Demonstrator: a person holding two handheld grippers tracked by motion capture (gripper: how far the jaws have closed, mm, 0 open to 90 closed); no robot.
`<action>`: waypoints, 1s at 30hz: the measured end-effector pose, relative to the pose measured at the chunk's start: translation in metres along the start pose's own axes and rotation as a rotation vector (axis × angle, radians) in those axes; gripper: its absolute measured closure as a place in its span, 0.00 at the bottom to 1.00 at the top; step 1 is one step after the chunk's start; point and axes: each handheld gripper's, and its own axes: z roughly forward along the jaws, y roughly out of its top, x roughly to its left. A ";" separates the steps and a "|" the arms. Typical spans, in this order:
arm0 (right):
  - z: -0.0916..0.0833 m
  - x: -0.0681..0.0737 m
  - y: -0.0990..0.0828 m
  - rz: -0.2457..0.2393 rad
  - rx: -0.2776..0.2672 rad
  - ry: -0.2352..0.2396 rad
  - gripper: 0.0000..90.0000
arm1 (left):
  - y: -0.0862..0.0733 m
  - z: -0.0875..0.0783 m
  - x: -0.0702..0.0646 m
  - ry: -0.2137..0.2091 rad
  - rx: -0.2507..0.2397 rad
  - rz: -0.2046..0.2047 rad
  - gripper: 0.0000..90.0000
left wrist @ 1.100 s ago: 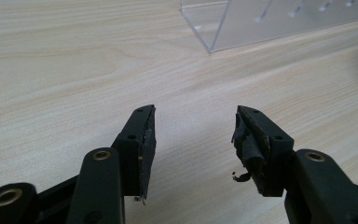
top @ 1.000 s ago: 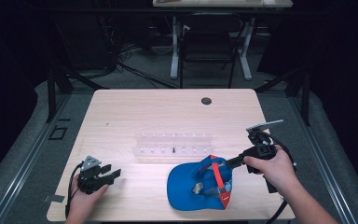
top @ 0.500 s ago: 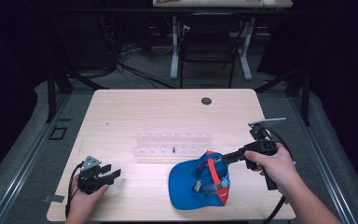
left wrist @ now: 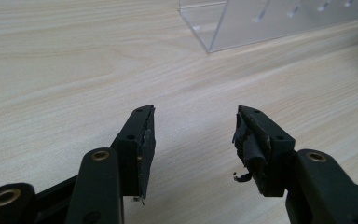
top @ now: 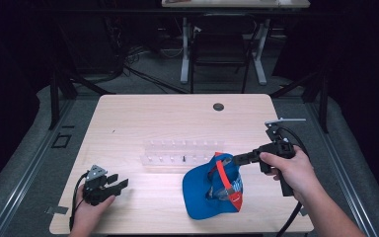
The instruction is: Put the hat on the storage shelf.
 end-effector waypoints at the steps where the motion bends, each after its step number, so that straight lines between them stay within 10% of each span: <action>1: -0.001 0.002 0.000 -0.002 -0.003 0.000 1.00 | 0.000 0.000 0.000 0.001 -0.001 0.001 0.54; 30: -0.024 0.038 0.015 -0.057 -0.082 0.060 1.00 | 0.000 0.000 0.000 -0.008 0.000 0.003 0.54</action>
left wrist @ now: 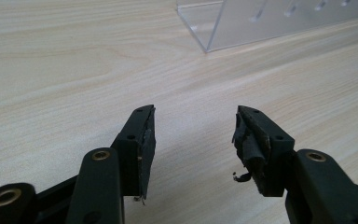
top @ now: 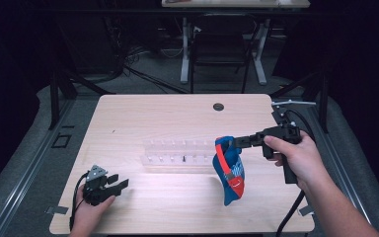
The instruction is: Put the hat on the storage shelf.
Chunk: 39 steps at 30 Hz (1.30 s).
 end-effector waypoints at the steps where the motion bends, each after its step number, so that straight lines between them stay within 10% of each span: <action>1: -0.001 0.000 0.001 0.001 -0.008 0.000 1.00 | 0.000 0.000 0.000 0.000 0.000 0.001 0.54; 39: 0.003 0.031 0.043 0.039 -0.094 0.155 1.00 | 0.001 0.001 0.000 -0.005 -0.007 0.000 0.52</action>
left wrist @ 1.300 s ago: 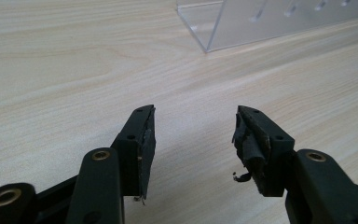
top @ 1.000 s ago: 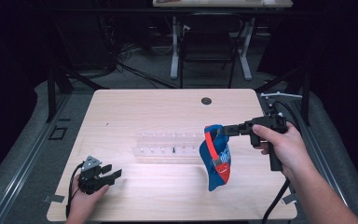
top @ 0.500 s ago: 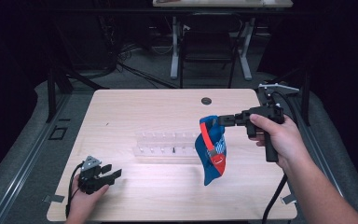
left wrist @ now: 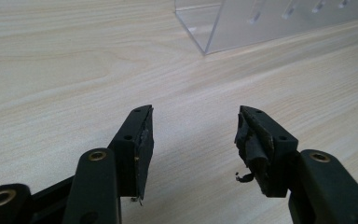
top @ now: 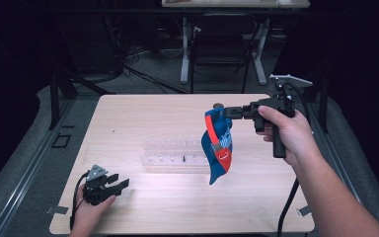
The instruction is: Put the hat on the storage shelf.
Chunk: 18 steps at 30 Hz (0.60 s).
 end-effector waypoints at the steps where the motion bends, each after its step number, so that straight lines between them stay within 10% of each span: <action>1: 0.002 0.001 0.001 -0.001 0.000 0.002 1.00 | 0.000 0.000 0.000 0.000 0.000 0.000 0.52; 18: 0.035 0.014 0.026 -0.007 -0.034 0.048 1.00 | 0.001 0.000 -0.001 -0.014 0.012 0.010 0.52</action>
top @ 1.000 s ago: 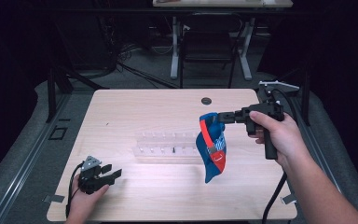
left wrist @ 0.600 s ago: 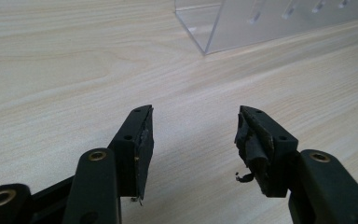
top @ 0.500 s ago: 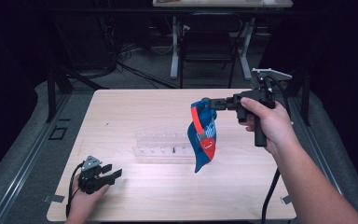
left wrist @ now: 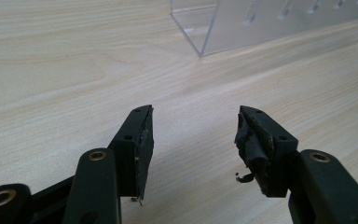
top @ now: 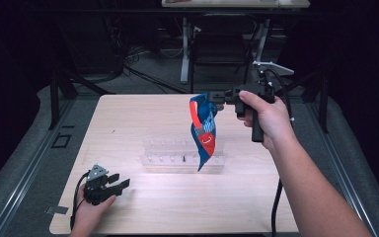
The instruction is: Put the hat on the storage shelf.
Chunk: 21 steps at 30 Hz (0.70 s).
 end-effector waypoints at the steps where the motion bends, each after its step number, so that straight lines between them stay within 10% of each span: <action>1: 0.002 0.000 0.001 0.003 -0.002 0.003 1.00 | 0.000 0.000 0.000 0.001 0.007 0.002 0.52; 21: 0.044 -0.006 0.015 0.025 -0.021 0.023 1.00 | 0.000 0.001 -0.001 -0.001 -0.007 0.004 0.52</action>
